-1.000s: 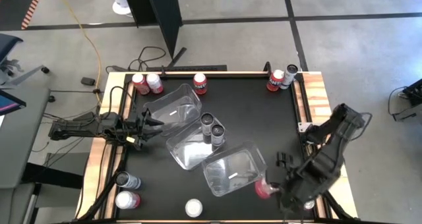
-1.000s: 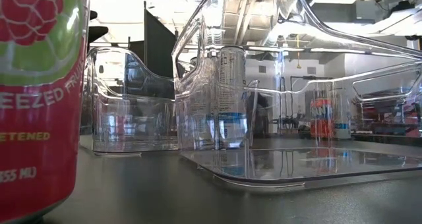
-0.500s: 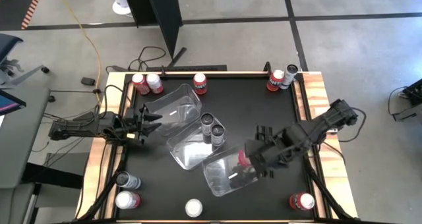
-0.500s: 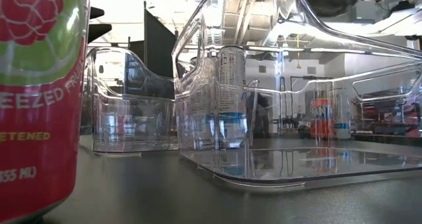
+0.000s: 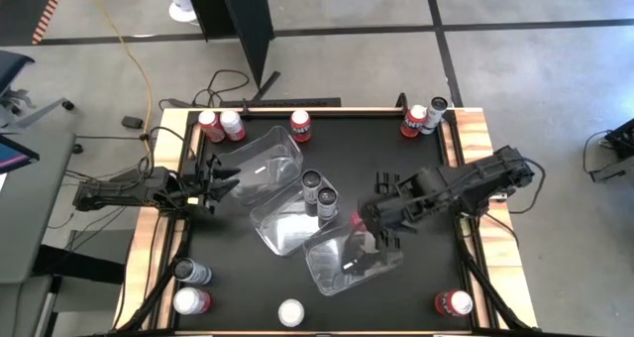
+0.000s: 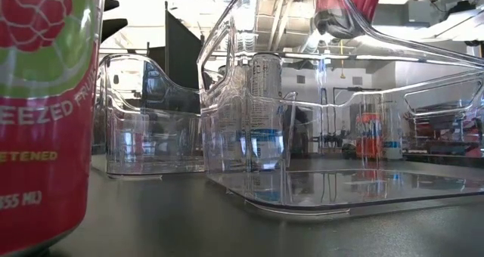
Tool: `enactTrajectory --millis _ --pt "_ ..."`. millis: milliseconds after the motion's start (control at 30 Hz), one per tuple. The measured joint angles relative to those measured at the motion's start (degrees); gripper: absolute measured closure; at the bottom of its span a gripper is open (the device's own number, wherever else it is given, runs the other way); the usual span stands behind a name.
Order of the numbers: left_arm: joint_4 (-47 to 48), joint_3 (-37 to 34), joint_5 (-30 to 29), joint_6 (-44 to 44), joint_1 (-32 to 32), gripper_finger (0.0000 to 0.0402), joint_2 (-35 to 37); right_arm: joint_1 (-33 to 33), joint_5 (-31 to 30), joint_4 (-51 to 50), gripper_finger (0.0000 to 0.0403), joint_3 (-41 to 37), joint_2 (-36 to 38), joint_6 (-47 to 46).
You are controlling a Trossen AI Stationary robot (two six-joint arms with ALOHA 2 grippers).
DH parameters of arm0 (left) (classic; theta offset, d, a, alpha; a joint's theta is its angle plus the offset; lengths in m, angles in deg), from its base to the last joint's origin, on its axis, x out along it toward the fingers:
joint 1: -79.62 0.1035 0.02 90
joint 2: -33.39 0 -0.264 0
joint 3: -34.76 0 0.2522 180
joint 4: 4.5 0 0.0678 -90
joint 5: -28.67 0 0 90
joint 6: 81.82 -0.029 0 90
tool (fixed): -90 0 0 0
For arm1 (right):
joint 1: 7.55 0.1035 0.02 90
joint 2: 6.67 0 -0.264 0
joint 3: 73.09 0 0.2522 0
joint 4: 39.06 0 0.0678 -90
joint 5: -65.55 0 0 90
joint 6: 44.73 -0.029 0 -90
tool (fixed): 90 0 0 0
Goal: Sort soda cans
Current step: Put the bottom right pink soda can in the bottom transparent bin
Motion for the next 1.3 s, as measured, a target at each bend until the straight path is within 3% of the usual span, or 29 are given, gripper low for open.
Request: enactTrajectory --millis 333,600,800,1300 --pt "0.34 0.00 0.26 -0.20 0.00 0.0233 0.00 -1.15 0.02 1.40 0.0095 0.00 -1.30 2.12" --pt "0.52 0.00 0.29 -0.13 0.00 0.0233 -0.02 -1.19 1.77 0.42 0.0095 -0.02 -7.88 4.68" --pt "0.57 0.00 0.29 -0.07 0.00 0.0233 -0.02 -1.20 1.79 -5.71 0.0095 -0.04 -12.29 4.95" --pt "0.61 0.00 0.33 0.00 0.00 0.0233 -0.02 -1.80 4.48 -5.40 0.0095 -0.04 -18.66 3.03"
